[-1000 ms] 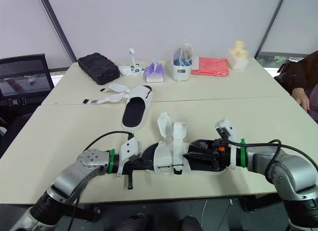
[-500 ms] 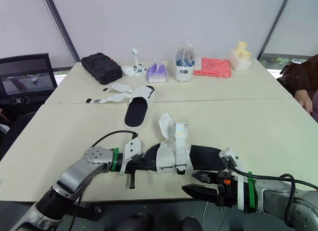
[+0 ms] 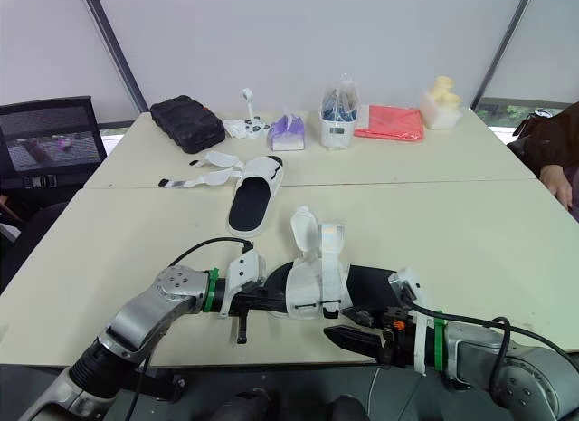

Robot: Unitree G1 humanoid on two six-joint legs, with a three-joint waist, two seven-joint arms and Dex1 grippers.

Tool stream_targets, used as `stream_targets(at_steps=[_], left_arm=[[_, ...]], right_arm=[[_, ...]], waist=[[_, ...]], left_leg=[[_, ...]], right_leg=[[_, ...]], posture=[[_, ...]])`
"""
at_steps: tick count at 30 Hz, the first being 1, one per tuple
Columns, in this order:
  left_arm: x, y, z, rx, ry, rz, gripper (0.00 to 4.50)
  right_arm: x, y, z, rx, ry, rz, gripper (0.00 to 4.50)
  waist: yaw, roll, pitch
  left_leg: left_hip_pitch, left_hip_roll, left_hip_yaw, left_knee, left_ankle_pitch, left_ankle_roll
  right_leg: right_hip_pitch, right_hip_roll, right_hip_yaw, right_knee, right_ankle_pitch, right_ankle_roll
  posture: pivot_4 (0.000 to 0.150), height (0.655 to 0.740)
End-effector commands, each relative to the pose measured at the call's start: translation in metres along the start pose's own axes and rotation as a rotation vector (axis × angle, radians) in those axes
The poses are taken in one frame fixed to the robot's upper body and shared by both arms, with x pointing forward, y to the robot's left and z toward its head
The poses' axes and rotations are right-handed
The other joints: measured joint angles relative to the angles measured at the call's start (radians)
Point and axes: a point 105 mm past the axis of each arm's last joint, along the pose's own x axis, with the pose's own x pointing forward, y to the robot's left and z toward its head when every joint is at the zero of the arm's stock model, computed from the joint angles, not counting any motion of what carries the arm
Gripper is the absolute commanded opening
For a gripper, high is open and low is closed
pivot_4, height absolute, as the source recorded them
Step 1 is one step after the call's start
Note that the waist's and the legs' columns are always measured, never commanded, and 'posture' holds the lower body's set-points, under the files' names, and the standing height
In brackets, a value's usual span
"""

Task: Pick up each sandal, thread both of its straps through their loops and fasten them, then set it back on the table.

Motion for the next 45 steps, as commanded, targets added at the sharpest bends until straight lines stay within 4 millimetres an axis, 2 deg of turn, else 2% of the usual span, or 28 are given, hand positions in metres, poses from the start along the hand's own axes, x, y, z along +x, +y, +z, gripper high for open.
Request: stream_targets(at_steps=[1,7,8,15,24,26,35,40,45], left_arm=[[0.003,-0.005,-0.003,-0.005,0.007,-0.005,0.0],[0.002,-0.005,-0.004,-0.009,0.006,0.006,0.0],[0.002,-0.005,-0.005,-0.009,0.007,0.007,0.0],[0.002,-0.006,-0.006,-0.018,0.002,0.021,0.0],[-0.001,-0.005,-0.009,-0.019,0.013,0.023,0.0],[0.0,-0.006,-0.008,-0.017,0.013,0.018,0.0],[0.0,-0.004,-0.008,-0.012,0.019,0.012,0.0],[0.002,-0.002,-0.007,-0.004,0.018,0.008,0.0],[0.003,-0.002,-0.006,-0.002,0.012,0.01,0.0]], right_arm=[[0.006,0.006,0.006,0.003,-0.036,0.042,3.19],[0.009,0.008,0.002,0.024,-0.034,0.058,0.33],[0.009,0.008,0.001,0.029,-0.029,0.056,0.06],[0.005,0.01,-0.006,0.046,0.026,0.078,0.06],[-0.022,0.049,-0.019,0.029,0.202,0.251,0.06],[-0.028,0.06,-0.013,-0.023,0.223,0.291,0.06],[-0.037,0.091,0.049,-0.098,0.019,0.426,0.06],[-0.029,0.094,0.078,-0.09,-0.113,0.453,0.06],[-0.011,0.08,0.082,-0.059,-0.146,0.402,0.06]], waist=[[0.0,0.0,0.0],[0.0,0.0,0.0],[0.0,0.0,0.0],[0.0,0.0,0.0],[-0.001,0.0,0.0],[-0.001,0.0,0.0],[0.0,-0.001,0.0],[0.0,-0.001,0.0],[-0.001,-0.001,0.0]], left_leg=[[0.0,0.0,0.0,0.0,0.0,0.0],[0.0,0.0,0.0,0.0,0.0,0.0],[0.0,0.0,0.0,0.0,0.0,0.0],[0.0,0.0,0.0,0.0,0.0,0.0],[0.0,0.0,0.0,0.0,0.0,0.0],[0.0,0.0,0.001,0.0,-0.001,0.001],[-0.001,0.001,0.0,-0.001,-0.001,0.001],[-0.001,0.001,0.0,0.0,-0.001,0.001],[-0.002,0.001,0.0,-0.001,-0.001,0.002]], right_leg=[[0.0,0.0,0.0,0.0,0.0,0.0],[0.0,0.0,0.0,0.0,0.0,0.0],[0.0,0.0,0.0,0.0,0.0,0.0],[0.0,0.0,0.0,0.0,0.0,0.0],[0.0,0.0,0.0,0.0,0.0,0.0],[0.0,0.0,0.0,0.0,0.0,0.0],[0.0,-0.001,0.0,-0.002,0.0,0.0],[0.001,-0.001,0.0,-0.004,0.0,-0.001],[0.0,-0.001,0.0,-0.007,0.0,-0.001]], posture=[[0.15,0.74],[0.15,0.74],[0.15,0.74],[0.15,0.74],[0.15,0.74],[0.15,0.74],[0.15,0.74],[0.15,0.74],[0.15,0.74]])
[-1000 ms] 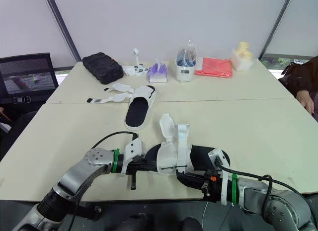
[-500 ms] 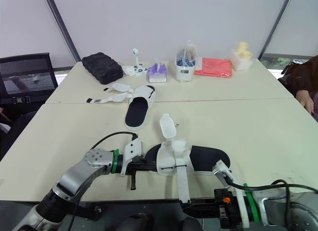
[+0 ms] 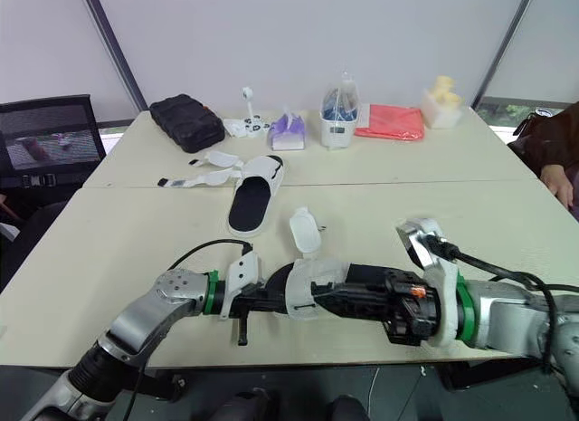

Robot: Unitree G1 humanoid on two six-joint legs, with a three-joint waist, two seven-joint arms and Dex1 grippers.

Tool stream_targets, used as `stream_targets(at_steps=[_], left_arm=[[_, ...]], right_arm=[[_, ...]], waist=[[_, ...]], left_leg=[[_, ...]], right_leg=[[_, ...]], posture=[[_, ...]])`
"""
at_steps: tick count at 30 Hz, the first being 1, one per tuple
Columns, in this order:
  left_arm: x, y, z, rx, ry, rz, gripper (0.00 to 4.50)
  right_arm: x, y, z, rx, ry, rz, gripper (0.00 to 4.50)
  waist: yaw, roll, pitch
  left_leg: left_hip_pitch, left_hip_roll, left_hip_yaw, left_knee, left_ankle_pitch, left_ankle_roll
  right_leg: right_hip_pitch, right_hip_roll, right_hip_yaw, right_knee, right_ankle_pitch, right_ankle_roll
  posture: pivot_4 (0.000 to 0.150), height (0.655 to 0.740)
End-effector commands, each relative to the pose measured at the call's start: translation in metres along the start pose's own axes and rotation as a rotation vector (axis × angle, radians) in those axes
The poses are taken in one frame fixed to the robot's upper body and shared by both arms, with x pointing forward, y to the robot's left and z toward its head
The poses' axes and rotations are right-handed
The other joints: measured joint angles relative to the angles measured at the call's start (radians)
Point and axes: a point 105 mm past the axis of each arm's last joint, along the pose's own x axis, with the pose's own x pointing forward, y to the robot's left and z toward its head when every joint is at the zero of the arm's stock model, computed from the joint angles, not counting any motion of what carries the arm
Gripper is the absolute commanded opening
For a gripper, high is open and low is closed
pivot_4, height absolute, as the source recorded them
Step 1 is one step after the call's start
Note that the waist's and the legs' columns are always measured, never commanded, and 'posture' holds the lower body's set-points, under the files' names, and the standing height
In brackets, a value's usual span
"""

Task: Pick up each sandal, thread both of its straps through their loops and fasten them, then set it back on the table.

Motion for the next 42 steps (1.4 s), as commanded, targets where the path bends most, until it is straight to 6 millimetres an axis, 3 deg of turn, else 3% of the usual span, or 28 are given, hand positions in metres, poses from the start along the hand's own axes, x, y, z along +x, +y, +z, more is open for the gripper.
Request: stream_targets(at_steps=[1,12,21,24,27,30,33,38,42], left_arm=[[0.003,-0.001,-0.005,-0.005,0.023,0.004,0.0],[0.001,-0.001,-0.002,-0.008,0.02,0.023,0.0],[-0.001,-0.001,0.001,-0.014,0.02,0.043,0.0],[-0.001,-0.002,0.002,-0.023,0.019,0.051,0.0],[-0.003,-0.003,0.001,-0.034,0.021,0.059,0.0],[-0.004,-0.005,0.001,-0.036,0.023,0.057,0.0],[-0.002,0.0,0.003,-0.026,0.019,0.065,0.0],[0.0,0.002,0.004,-0.027,0.011,0.071,0.0],[-0.001,0.003,0.002,-0.028,0.011,0.082,0.0]], right_arm=[[0.007,-0.008,0.007,0.007,-0.064,0.003,0.06],[0.002,-0.07,0.019,0.139,-0.225,-0.145,0.06],[0.005,-0.091,0.022,0.158,-0.244,-0.201,0.06],[0.007,-0.094,0.023,0.145,-0.246,-0.214,0.93],[0.003,-0.085,0.038,0.07,-0.282,-0.194,2.4],[0.0,-0.079,0.05,0.013,-0.287,-0.188,2.4],[-0.003,-0.09,0.06,-0.062,-0.273,-0.258,2.4],[-0.01,-0.145,0.051,-0.275,-0.025,-0.528,2.4],[-0.006,-0.155,0.045,-0.286,0.029,-0.482,2.4]], waist=[[0.0,0.0,0.0],[-0.001,0.001,0.0],[-0.001,0.001,0.0],[-0.002,0.001,0.0],[-0.002,0.001,0.0],[-0.002,0.001,0.0],[-0.003,0.001,0.0],[-0.003,0.001,0.0],[-0.002,0.002,0.0]], left_leg=[[0.0,0.0,0.0,0.0,0.0,0.0],[0.0,0.0,0.0,0.0,0.0,0.0],[0.0,0.0,0.0,0.0,0.0,0.0],[0.0,0.0,0.0,0.0,0.0,0.0],[0.0,0.0,0.0,0.0,0.0,0.0],[0.0,0.0,0.0,0.0,0.0,0.0],[0.0,0.0,0.0,0.0,0.0,0.0],[0.001,0.0,0.002,0.0,0.0,0.0],[0.001,0.0,0.002,0.0,0.0,0.0]], right_leg=[[0.0,0.0,0.0,-0.001,0.001,0.0],[0.0,0.001,0.0,-0.001,0.002,0.0],[0.0,0.002,0.0,-0.001,0.003,0.001],[0.0,0.002,0.001,0.0,0.003,0.001],[0.0,0.002,0.001,0.0,0.003,0.001],[0.0,0.002,0.001,0.0,0.003,0.002],[-0.001,0.002,0.0,0.0,0.003,0.002],[-0.001,0.002,0.0,0.0,0.003,0.001],[-0.001,0.002,0.0,0.0,0.004,0.003]], posture=[[0.15,0.74],[0.15,0.74],[0.15,0.74],[0.15,0.74],[0.15,0.74],[0.15,0.74],[0.15,0.74],[0.15,0.74],[0.15,0.74]])
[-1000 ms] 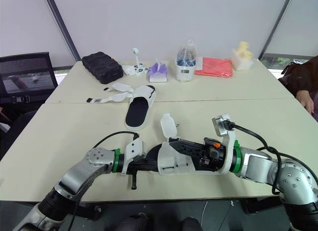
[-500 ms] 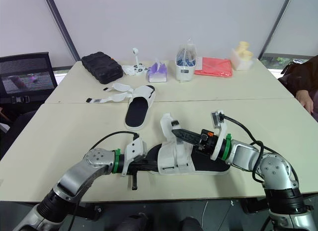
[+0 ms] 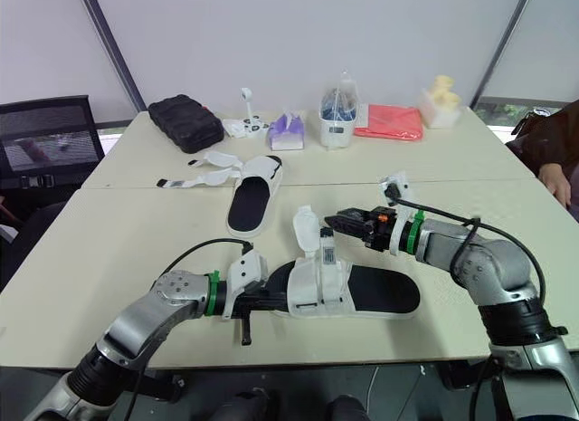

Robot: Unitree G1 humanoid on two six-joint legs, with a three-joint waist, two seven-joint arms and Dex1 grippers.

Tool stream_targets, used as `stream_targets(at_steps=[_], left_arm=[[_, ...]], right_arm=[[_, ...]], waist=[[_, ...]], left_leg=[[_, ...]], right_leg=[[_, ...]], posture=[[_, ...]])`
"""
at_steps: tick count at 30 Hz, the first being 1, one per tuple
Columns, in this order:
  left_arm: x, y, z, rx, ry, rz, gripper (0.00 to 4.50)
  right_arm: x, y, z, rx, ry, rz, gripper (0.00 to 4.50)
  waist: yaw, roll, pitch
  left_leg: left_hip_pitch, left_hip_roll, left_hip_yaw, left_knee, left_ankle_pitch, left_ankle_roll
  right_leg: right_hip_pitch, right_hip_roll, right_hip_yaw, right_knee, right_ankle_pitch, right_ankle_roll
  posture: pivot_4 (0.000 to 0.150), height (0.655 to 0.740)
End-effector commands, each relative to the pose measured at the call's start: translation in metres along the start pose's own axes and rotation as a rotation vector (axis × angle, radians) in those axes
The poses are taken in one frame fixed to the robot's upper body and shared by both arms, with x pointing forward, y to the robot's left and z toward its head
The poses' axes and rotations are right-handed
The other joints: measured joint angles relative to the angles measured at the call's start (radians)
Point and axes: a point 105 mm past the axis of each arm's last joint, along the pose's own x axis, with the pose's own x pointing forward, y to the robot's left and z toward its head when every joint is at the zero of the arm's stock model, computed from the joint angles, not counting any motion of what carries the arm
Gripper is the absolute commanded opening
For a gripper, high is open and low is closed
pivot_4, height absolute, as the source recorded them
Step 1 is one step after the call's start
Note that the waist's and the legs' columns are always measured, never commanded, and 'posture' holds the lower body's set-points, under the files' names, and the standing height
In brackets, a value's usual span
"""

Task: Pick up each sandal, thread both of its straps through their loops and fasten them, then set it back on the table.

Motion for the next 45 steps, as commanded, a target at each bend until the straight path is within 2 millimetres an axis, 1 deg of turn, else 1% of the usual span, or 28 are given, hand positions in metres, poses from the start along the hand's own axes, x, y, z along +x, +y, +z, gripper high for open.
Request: stream_targets(at_steps=[1,5,9,12,13,15,19,22,28,33,36,38,40,45], left_arm=[[-0.001,0.004,-0.001,0.008,0.004,0.035,0.0],[-0.001,0.002,-0.003,0.008,0.006,0.041,0.0],[-0.002,0.001,-0.004,0.002,0.005,0.047,0.0],[-0.002,0.0,-0.004,0.001,0.005,0.048,0.0],[-0.002,0.0,-0.004,0.001,0.005,0.048,0.0],[-0.002,0.0,-0.004,0.001,0.006,0.047,0.0],[-0.002,0.0,-0.005,0.003,0.008,0.043,0.0],[-0.002,-0.001,-0.005,0.002,0.008,0.04,0.0],[-0.001,0.001,-0.005,0.007,0.009,0.034,0.0],[-0.001,0.0,-0.005,0.011,0.01,0.03,0.0],[-0.001,0.0,-0.005,0.012,0.01,0.03,0.0],[-0.002,0.0,-0.005,0.01,0.011,0.032,0.0],[-0.002,0.0,-0.005,0.01,0.012,0.034,0.0],[-0.002,0.0,-0.005,0.012,0.01,0.034,0.0]], right_arm=[[0.004,0.003,0.005,-0.054,0.006,0.067,2.4],[0.006,0.0,-0.002,-0.016,0.033,0.1,2.4],[0.006,0.003,0.001,0.038,0.008,0.145,2.4],[0.006,0.004,0.001,0.05,0.001,0.151,1.6],[0.006,0.004,0.001,0.051,0.001,0.152,1.19],[0.006,0.005,0.002,0.059,-0.006,0.156,0.06],[0.003,0.004,0.01,0.107,-0.08,0.139,0.02],[0.0,0.002,0.009,0.129,-0.097,0.121,0.02],[0.003,0.004,-0.005,0.148,-0.059,0.103,0.02],[0.007,-0.003,-0.021,0.156,0.02,0.037,0.02],[0.007,-0.005,-0.026,0.16,0.045,0.021,0.02],[0.008,-0.006,-0.037,0.158,0.098,0.007,0.02],[0.009,-0.007,-0.043,0.149,0.133,-0.001,0.02],[0.011,-0.009,-0.049,0.128,0.175,-0.011,0.02]], waist=[[-0.001,0.0,0.0],[-0.001,0.0,0.0],[-0.001,0.0,0.0],[-0.001,0.0,0.0],[-0.001,0.0,0.0],[-0.001,0.0,0.0],[-0.001,0.0,0.0],[-0.001,0.0,0.0],[-0.001,0.0,0.0],[-0.001,0.0,0.0],[-0.001,0.0,0.0],[-0.002,0.0,0.0],[-0.002,0.0,0.0],[-0.002,0.001,0.0]], left_leg=[[0.0,0.0,0.0,0.0,0.0,0.0],[0.0,0.0,0.0,0.0,0.0,0.0],[0.0,0.0,0.0,0.0,0.0,0.0],[0.0,0.0,0.0,0.0,0.0,0.0],[0.0,0.0,0.0,0.0,0.0,0.0],[0.0,0.0,0.0,0.0,0.0,0.0],[0.0,0.0,0.0,0.0,0.0,0.0],[0.0,0.0,0.0,0.0,0.0,0.0],[0.0,0.0,0.0,0.0,0.0,0.0],[0.0,0.0,0.0,0.0,0.0,0.0],[0.0,0.0,0.0,0.0,0.0,0.0],[0.001,0.0,0.0,0.0,0.0,0.0],[0.001,0.0,0.0,0.0,0.0,0.0],[0.001,0.0,0.0,0.001,0.0,0.0]], right_leg=[[0.0,0.0,0.0,0.0,0.0,0.001],[0.0,0.0,0.001,0.001,0.001,0.001],[0.0,0.0,0.001,0.001,0.001,0.001],[0.0,0.0,0.001,0.001,0.001,0.001],[0.0,0.0,0.001,0.001,0.001,0.001],[0.0,0.0,0.001,0.001,0.001,0.001],[0.0,0.0,0.001,0.002,0.001,0.001],[-0.001,0.0,0.002,0.002,0.001,0.001],[-0.001,0.0,0.002,0.002,0.001,0.001],[-0.001,0.0,0.002,0.003,0.001,0.001],[-0.001,0.0,0.002,0.003,0.001,0.001],[-0.001,0.0,0.002,0.003,0.001,0.001],[-0.001,0.0,0.002,0.003,0.001,0.001],[0.0,0.0,0.001,0.004,0.001,0.001]], posture=[[0.15,0.74],[0.15,0.74],[0.15,0.74],[0.15,0.74],[0.15,0.74],[0.15,0.74],[0.15,0.74],[0.15,0.74],[0.15,0.74],[0.15,0.74],[0.15,0.74],[0.15,0.74],[0.15,0.74],[0.15,0.74]])
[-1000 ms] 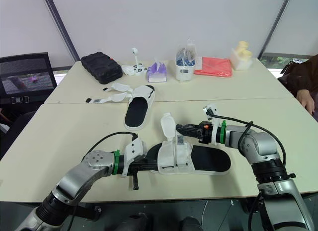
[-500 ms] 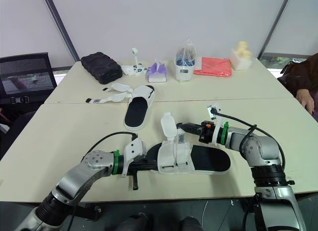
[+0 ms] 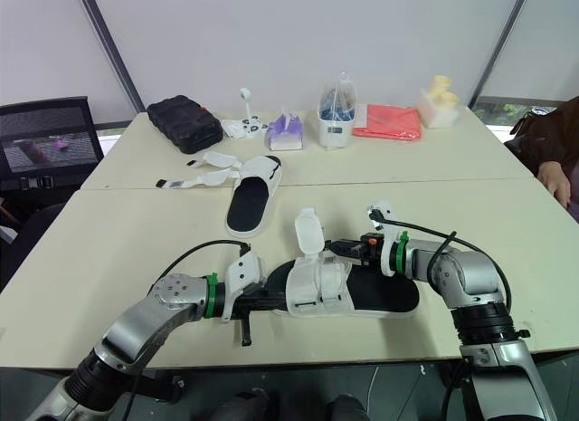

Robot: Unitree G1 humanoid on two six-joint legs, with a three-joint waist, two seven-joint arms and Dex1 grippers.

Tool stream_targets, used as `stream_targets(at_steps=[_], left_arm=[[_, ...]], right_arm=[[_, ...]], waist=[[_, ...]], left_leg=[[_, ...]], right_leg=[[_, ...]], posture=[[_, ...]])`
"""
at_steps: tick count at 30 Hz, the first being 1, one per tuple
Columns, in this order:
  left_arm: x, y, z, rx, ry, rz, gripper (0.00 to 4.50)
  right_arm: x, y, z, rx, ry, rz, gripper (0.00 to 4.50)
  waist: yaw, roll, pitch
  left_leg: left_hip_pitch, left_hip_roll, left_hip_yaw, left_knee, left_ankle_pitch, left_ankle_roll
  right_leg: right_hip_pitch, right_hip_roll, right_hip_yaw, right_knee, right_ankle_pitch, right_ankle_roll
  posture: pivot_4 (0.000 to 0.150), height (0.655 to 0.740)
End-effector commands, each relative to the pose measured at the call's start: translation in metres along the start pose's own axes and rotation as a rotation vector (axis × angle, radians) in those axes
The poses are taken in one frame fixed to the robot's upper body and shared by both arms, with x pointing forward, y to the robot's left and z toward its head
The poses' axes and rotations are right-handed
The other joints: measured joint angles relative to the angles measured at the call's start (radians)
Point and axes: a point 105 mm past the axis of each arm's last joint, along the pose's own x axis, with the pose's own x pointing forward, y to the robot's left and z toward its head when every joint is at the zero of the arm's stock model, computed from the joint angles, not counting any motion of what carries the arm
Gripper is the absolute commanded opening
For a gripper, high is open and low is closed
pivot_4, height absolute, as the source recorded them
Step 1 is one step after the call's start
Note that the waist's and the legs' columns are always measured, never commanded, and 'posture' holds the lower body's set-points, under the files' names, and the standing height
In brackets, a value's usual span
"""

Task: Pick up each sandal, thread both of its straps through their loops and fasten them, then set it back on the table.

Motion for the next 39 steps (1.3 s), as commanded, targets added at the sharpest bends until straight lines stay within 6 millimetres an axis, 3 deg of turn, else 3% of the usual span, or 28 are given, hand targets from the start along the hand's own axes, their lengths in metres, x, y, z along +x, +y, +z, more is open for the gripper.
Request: stream_targets(at_steps=[1,19,27,30,36,37,39], left_arm=[[0.0,0.0,-0.003,0.006,0.018,0.002,0.0],[0.004,0.0,-0.002,0.011,0.01,-0.011,0.0],[0.006,-0.002,-0.002,0.006,0.002,-0.014,0.0],[0.006,-0.001,-0.003,0.015,0.007,-0.019,0.0],[0.004,0.003,-0.002,0.029,0.012,-0.02,0.0],[0.003,0.003,-0.002,0.028,0.012,-0.019,0.0],[0.003,0.003,-0.001,0.027,0.01,-0.019,0.0]], right_arm=[[0.0,-0.003,-0.006,-0.024,0.048,-0.026,0.02],[-0.004,-0.022,-0.017,0.008,0.146,-0.142,0.02],[-0.005,-0.019,-0.018,0.011,0.147,-0.131,0.02],[-0.005,-0.02,-0.011,0.005,0.109,-0.134,1.02],[-0.007,-0.021,-0.004,0.001,0.069,-0.139,4.12],[-0.01,-0.023,0.001,-0.013,0.05,-0.145,4.48],[-0.014,-0.025,0.007,-0.03,0.025,-0.152,4.48]], waist=[[0.0,0.0,0.0],[0.001,-0.001,-0.001],[0.003,-0.001,-0.002],[0.003,-0.001,-0.002],[0.001,-0.001,-0.002],[0.001,-0.001,-0.002],[0.001,-0.001,-0.002]], left_leg=[[0.0,0.0,0.0,0.0,0.0,0.0],[0.002,0.0,0.0,0.001,0.0,0.0],[0.002,0.0,0.0,0.001,0.0,0.0],[0.002,0.0,0.0,0.001,0.0,0.0],[0.002,0.0,0.0,0.0,0.0,0.0],[0.001,0.0,0.0,0.0,0.0,0.0],[0.001,0.0,0.0,0.0,0.0,0.0]], right_leg=[[0.0,0.0,0.0,0.0,0.0,0.0],[0.002,0.0,0.0,0.0,0.0,0.0],[0.003,0.0,0.0,0.0,0.0,0.0],[0.003,0.0,0.0,0.0,0.0,0.0],[0.001,0.0,0.0,0.0,0.0,0.0],[0.001,0.0,0.0,0.0,0.0,0.0],[0.002,0.0,0.0,0.0,0.0,0.0]], posture=[[0.15,0.74],[0.15,0.74],[0.15,0.74],[0.15,0.74],[0.15,0.74],[0.15,0.74],[0.15,0.74]])
